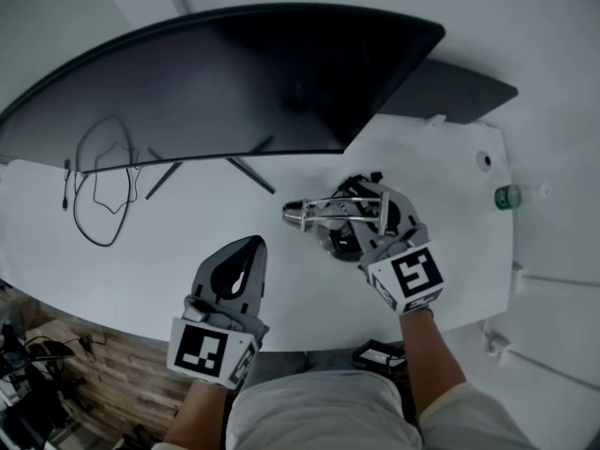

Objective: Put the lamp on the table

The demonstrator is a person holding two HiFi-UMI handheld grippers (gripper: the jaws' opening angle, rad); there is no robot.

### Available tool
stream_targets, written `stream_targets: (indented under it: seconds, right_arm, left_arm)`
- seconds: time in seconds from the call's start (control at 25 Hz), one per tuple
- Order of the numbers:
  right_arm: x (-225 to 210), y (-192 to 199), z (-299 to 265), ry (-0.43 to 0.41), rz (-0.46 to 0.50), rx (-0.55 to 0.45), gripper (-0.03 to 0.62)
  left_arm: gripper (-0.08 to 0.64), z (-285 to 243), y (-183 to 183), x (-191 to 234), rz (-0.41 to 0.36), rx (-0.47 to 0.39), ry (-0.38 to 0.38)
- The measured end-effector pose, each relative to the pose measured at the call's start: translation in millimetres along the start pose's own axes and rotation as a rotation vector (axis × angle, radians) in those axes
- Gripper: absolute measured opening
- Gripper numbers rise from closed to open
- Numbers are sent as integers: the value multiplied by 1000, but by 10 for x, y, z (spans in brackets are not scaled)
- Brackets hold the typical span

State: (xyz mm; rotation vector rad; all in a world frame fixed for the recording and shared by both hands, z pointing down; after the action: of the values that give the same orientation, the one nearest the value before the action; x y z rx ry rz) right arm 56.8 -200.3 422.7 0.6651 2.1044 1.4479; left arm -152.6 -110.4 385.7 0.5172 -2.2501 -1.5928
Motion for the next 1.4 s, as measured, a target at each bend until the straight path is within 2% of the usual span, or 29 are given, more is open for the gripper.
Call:
stream_targets:
  seconds: [0.92,1.4]
  right_arm:
    - [65,91,132,3,19,-83,55]
    - [78,144,187,9,-3,-109,55]
  left_arm:
    - [2,67,34,-84,-12,2,7]
    - [2,138,47,-164,-17,3,10]
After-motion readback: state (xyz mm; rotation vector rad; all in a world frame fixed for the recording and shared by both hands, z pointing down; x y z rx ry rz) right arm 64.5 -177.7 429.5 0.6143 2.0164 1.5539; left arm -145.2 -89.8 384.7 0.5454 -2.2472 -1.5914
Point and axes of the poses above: the fingertips, and each gripper's own axes: z backward along the fingers, x to its left, y out of its underside, the point moved 8 cm from there along z, backward along the fingers, and after that the axes turned 9 degrees about -z, right-handed, at the moved point
